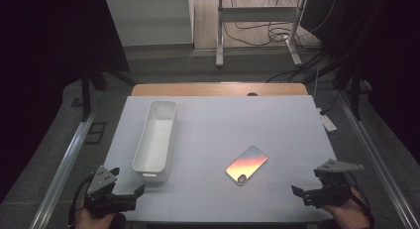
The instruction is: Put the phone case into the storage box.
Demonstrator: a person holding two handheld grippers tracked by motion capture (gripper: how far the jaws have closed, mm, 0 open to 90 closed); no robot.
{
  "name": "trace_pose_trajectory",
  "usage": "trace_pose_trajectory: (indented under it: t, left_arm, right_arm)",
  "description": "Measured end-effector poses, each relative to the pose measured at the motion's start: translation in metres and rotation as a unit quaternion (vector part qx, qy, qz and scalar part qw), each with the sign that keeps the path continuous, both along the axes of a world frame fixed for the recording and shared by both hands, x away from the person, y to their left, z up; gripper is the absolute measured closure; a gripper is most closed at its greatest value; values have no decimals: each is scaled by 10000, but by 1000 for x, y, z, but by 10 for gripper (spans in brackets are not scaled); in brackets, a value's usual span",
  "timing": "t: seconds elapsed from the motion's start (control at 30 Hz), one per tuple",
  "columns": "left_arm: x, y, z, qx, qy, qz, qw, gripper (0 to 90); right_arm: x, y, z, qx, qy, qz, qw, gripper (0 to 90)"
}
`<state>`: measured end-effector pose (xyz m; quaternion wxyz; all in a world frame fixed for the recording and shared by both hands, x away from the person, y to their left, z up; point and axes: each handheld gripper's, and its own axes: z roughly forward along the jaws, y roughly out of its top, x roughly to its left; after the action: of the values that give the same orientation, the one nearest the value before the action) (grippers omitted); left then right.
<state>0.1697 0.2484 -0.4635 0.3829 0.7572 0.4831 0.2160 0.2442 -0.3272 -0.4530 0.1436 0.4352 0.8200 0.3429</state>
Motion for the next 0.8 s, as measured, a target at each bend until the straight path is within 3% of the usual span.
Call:
trace_pose_trajectory:
  t: [0.8]
  left_arm:
    - [0,0,0,7,-6,-18,10000,14]
  right_arm:
    - [12,18,1,23,35,321,9995,0]
